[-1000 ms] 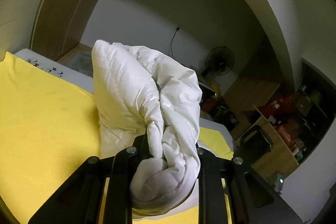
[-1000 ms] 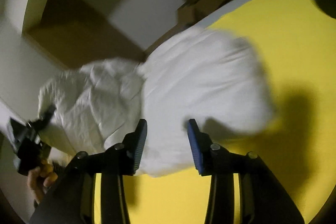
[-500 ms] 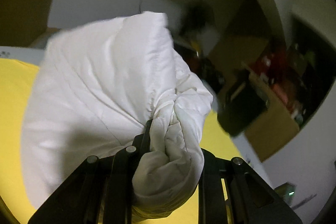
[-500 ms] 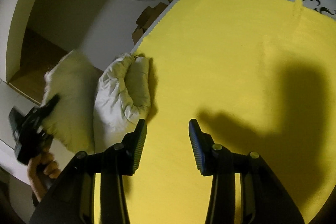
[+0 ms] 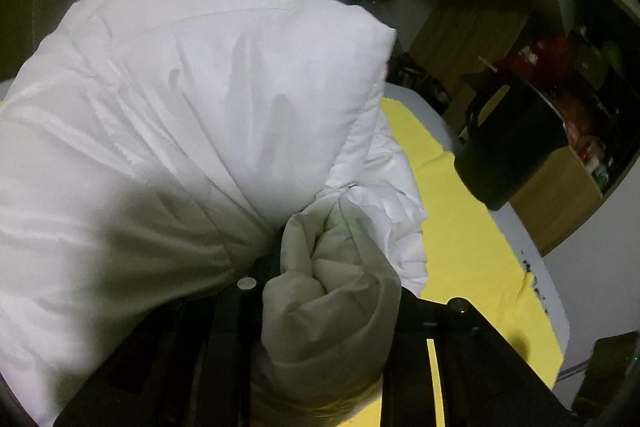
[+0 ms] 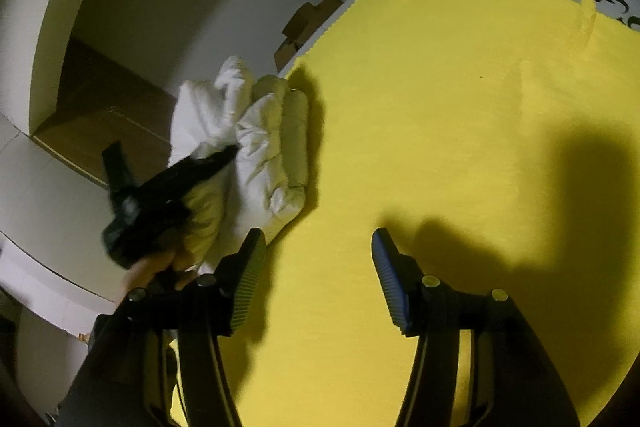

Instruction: Fold large clothes

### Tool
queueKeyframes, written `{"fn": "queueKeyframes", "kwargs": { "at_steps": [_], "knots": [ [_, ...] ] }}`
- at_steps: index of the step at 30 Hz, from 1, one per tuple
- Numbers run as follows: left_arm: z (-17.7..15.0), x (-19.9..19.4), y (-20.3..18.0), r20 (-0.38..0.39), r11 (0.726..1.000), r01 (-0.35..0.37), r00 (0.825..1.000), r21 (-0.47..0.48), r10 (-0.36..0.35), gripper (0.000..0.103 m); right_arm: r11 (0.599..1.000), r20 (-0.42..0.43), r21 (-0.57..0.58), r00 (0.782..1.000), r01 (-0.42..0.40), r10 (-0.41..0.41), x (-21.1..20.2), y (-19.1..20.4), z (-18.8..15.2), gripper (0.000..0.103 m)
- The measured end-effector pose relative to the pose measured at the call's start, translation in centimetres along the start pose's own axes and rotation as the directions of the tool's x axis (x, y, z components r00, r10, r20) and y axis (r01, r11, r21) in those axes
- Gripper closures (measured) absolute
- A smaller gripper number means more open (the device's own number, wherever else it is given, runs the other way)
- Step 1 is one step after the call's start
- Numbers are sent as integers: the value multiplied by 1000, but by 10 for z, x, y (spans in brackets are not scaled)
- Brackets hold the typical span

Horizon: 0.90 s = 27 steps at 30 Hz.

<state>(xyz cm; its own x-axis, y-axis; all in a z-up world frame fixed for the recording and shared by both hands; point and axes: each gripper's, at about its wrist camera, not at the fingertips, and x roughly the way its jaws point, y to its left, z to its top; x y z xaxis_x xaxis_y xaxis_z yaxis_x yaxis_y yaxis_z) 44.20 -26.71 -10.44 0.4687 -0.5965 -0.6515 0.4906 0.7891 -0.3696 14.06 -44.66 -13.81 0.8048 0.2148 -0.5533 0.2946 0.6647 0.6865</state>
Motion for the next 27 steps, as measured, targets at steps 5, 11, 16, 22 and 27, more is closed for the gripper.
{"fn": "queueKeyframes", "kwargs": {
  "at_steps": [5, 11, 16, 22, 27],
  "knots": [
    [-7, -33, -29, 40, 986, 83, 995, 142, -89, 1, 999, 31, -46, 999, -8, 10, -5, 22, 0, 32],
    [-36, -149, -31, 221, 971, 112, 962, 212, -160, 0, 997, 77, -69, 997, 21, -16, -14, 39, -2, 26],
    [-39, -246, 24, 407, 993, -4, 912, 121, -46, 0, 993, 26, -120, 1000, -12, 15, 13, 76, -8, 25],
    [-58, -316, 96, 494, 997, -28, 868, -73, 60, 0, 955, 21, -291, 998, 57, -53, 92, 165, 5, 21],
    [-71, -329, 123, 489, 989, -33, 867, -147, 102, 0, 934, 60, -251, 967, 254, -246, 164, 188, 37, 25]
  ]
}}
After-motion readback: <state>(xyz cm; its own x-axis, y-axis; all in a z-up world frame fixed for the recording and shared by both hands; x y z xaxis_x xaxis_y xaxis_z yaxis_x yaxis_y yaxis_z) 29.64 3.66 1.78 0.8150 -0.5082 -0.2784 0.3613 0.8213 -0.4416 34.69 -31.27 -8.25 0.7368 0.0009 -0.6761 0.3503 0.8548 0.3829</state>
